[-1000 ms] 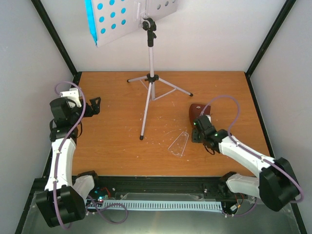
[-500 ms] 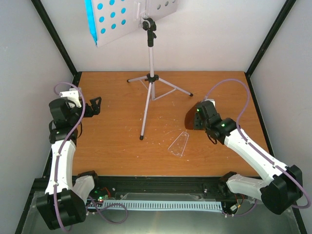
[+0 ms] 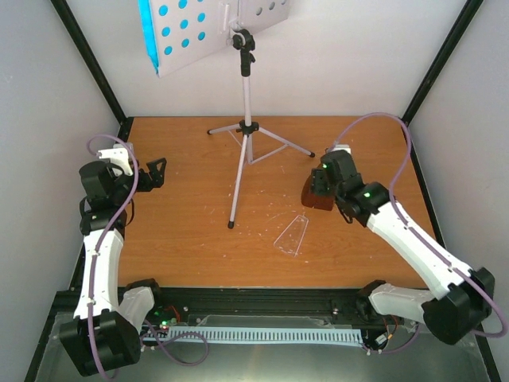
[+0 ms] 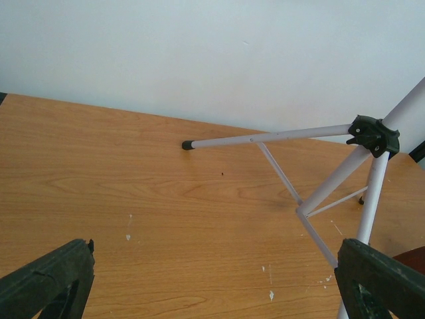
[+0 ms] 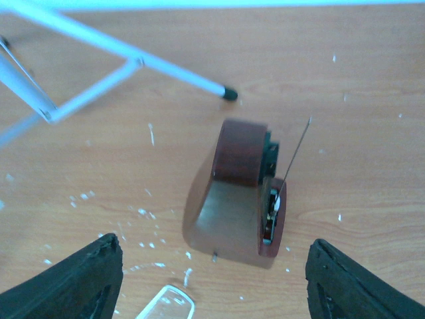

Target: Pack up the instrument practice props

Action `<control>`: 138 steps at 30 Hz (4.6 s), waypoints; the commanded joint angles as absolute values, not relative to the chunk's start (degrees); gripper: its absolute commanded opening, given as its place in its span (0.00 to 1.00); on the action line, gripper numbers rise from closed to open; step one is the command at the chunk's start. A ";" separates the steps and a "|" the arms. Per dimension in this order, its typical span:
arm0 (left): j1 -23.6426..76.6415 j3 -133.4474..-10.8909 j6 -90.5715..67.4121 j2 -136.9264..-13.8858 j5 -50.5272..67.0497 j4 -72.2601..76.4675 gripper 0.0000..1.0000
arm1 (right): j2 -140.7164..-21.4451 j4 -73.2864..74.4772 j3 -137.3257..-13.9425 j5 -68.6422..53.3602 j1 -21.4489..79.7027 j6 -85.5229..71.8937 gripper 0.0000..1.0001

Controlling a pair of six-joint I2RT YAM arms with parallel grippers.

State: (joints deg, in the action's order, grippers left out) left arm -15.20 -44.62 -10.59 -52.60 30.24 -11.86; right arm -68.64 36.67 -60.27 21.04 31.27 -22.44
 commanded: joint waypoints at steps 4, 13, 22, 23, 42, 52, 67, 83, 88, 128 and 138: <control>-15.07 -45.38 -11.75 -52.48 32.00 -10.84 0.99 | -57.48 33.96 -65.41 14.50 23.49 -19.88 0.79; -14.99 -44.73 -12.43 -53.64 35.33 -9.67 0.99 | -62.03 15.68 -54.04 -24.89 -5.90 -31.82 0.78; -15.03 -44.81 -12.39 -54.51 35.34 -9.67 0.99 | -83.68 8.26 -53.15 -30.75 -11.21 -29.87 0.70; -15.02 -44.82 -12.35 -54.80 35.33 -9.67 0.99 | -85.73 7.59 -53.63 -31.00 -11.29 -29.78 0.68; -15.03 -45.05 -11.95 -56.94 34.94 -9.89 0.99 | -104.45 10.06 -57.74 -38.56 -6.84 -23.97 0.50; -15.03 -45.01 -12.38 -57.87 35.68 -9.65 0.99 | -95.54 4.82 -45.25 -36.64 3.33 -28.91 0.49; -15.03 -45.79 -12.19 -58.57 34.94 -9.67 0.99 | -86.34 -0.37 -35.30 -32.18 17.45 -35.38 0.49; -0.46 -45.57 -10.95 -63.24 42.93 -7.41 0.99 | -74.71 -2.24 -29.34 -21.74 24.58 -33.53 0.58; 9.25 -44.71 -14.05 -61.75 43.39 -8.49 0.99 | -67.30 -1.29 -26.09 -18.30 24.61 -31.74 0.72; 35.76 -50.29 -23.68 -74.17 26.29 -5.71 0.86 | -79.57 -23.28 -23.52 -14.66 36.92 -32.93 0.60; 35.33 -63.48 -11.79 -67.78 20.02 -18.68 0.99 | -63.86 -22.84 -19.81 -19.70 37.00 -24.56 0.88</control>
State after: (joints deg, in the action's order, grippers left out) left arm 35.16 -55.79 -19.16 -73.52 23.86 -13.69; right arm -69.97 -21.87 -20.51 -16.95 36.45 -29.74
